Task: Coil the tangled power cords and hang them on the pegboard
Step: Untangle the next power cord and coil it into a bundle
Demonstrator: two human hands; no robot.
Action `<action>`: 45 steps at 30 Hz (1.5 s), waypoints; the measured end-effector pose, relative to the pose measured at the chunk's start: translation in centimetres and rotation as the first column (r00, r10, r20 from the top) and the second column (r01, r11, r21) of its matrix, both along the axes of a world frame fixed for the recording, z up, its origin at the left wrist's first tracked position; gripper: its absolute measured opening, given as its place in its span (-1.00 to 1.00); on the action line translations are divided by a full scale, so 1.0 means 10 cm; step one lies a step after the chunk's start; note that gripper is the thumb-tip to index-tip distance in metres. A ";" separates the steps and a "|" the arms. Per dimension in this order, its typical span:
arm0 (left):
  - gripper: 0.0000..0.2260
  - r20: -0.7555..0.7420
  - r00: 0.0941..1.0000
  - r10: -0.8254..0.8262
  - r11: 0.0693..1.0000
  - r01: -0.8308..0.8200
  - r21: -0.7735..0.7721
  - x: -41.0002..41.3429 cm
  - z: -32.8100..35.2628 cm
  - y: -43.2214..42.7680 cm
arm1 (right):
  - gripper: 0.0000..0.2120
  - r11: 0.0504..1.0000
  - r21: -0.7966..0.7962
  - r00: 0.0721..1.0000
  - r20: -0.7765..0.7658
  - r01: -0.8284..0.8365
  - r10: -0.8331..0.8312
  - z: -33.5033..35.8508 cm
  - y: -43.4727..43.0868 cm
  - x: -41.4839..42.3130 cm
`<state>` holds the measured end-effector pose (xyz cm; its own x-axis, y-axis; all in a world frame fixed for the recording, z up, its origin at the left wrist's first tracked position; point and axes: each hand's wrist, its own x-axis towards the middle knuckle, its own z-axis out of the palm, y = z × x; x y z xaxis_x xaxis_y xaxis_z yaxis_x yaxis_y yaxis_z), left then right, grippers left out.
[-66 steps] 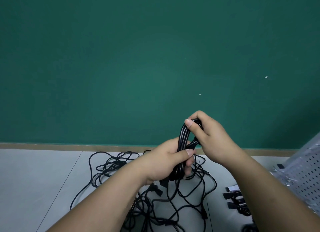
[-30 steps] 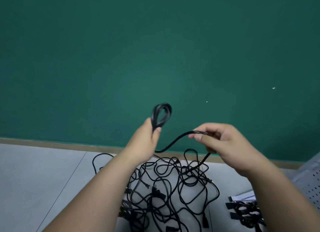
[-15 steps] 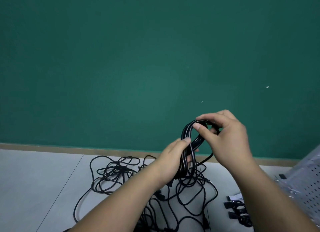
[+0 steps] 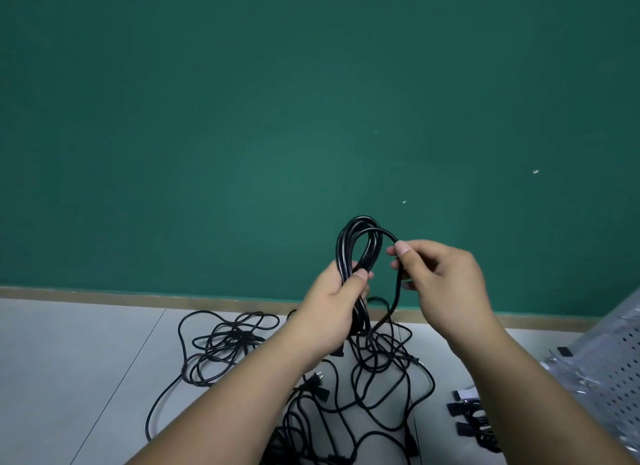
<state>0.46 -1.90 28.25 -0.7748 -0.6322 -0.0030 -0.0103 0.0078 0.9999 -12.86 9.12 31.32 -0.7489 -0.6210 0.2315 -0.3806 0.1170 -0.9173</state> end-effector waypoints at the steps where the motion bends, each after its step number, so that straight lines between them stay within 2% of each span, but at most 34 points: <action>1: -0.88 0.023 1.000 -0.018 0.999 0.019 -0.050 0.01 0.01 0.00 | -0.80 0.999 -0.043 0.998 0.068 -0.001 0.003 0.02 -0.01 0.01; 3: -0.90 0.064 0.997 -0.043 0.991 0.051 -0.122 0.02 0.01 0.00 | -0.82 0.995 -0.101 0.988 0.157 0.008 0.008 0.05 -0.03 0.06; 6: -0.89 0.074 0.996 -0.056 0.990 0.065 -0.128 0.03 0.00 -0.01 | -0.86 0.991 -0.125 0.983 0.181 0.049 -0.026 0.04 -0.06 0.10; 9: -0.88 0.066 0.985 -0.158 0.987 0.159 -0.009 0.05 0.00 0.04 | -0.89 0.986 -0.145 0.978 0.200 0.086 -0.056 0.00 -0.10 0.10; 13: -0.89 0.040 0.962 -0.269 0.956 0.262 0.135 0.08 0.02 0.06 | -0.86 0.988 -0.115 0.985 0.154 0.102 -0.084 -0.03 -0.11 0.04; 19: -0.72 0.012 0.949 -0.314 0.945 0.311 0.097 0.10 0.03 0.06 | -0.94 0.995 -0.089 0.984 0.173 0.055 -0.039 -0.10 -0.09 -0.05; 21: -0.66 -0.008 0.950 -0.313 0.944 0.312 0.108 0.08 0.01 0.09 | -0.90 0.997 -0.068 0.958 0.283 -0.024 0.042 -0.09 -0.10 -0.03; 23: -0.60 -0.059 0.944 -0.324 0.936 0.329 0.126 0.06 0.00 0.10 | -0.77 0.987 -0.094 0.894 0.419 -0.132 0.159 -0.07 -0.09 0.00; 25: -0.51 -0.118 0.936 -0.331 0.921 0.348 0.174 0.06 0.00 0.10 | -0.71 0.975 -0.143 0.879 0.425 -0.169 0.215 -0.05 -0.09 0.02; 27: -0.57 -0.174 0.925 -0.339 0.895 0.374 0.244 0.05 0.02 0.11 | -0.72 0.962 -0.211 0.880 0.407 -0.173 0.247 -0.06 -0.08 0.01; 29: -0.72 -0.220 0.919 -0.328 0.874 0.384 0.300 0.04 0.04 0.13 | -0.73 0.936 -0.305 0.828 0.469 -0.174 0.307 -0.07 -0.09 0.01; 32: -0.86 -0.200 0.939 -0.278 0.914 0.323 0.246 0.03 0.05 0.15 | -0.72 0.919 -0.346 0.773 0.526 -0.186 0.355 -0.06 -0.10 0.02; 34: -0.89 -0.184 0.957 -0.224 0.946 0.259 0.196 0.03 0.02 0.13 | -0.69 0.925 -0.312 0.761 0.539 -0.218 0.361 -0.06 -0.10 0.03; 36: -0.88 -0.196 0.971 -0.134 0.961 0.175 0.213 0.03 0.05 0.08 | -0.64 0.934 -0.244 0.732 0.581 -0.260 0.355 -0.11 -0.10 0.06; 40: -0.90 -0.301 0.951 0.074 0.925 0.048 0.376 0.04 0.14 -0.07 | -0.52 0.909 -0.060 0.687 0.635 -0.412 0.353 -0.33 -0.15 0.15; 43: -0.93 -0.359 0.914 0.189 0.903 -0.018 0.429 0.08 0.19 -0.21 | -0.42 0.815 0.082 0.685 0.593 -0.573 0.422 -0.43 -0.15 0.18; 45: -0.94 -0.364 0.886 0.288 0.899 -0.119 0.421 0.12 0.19 -0.36 | -0.46 0.708 0.276 0.730 0.487 -0.650 0.480 -0.46 -0.09 0.17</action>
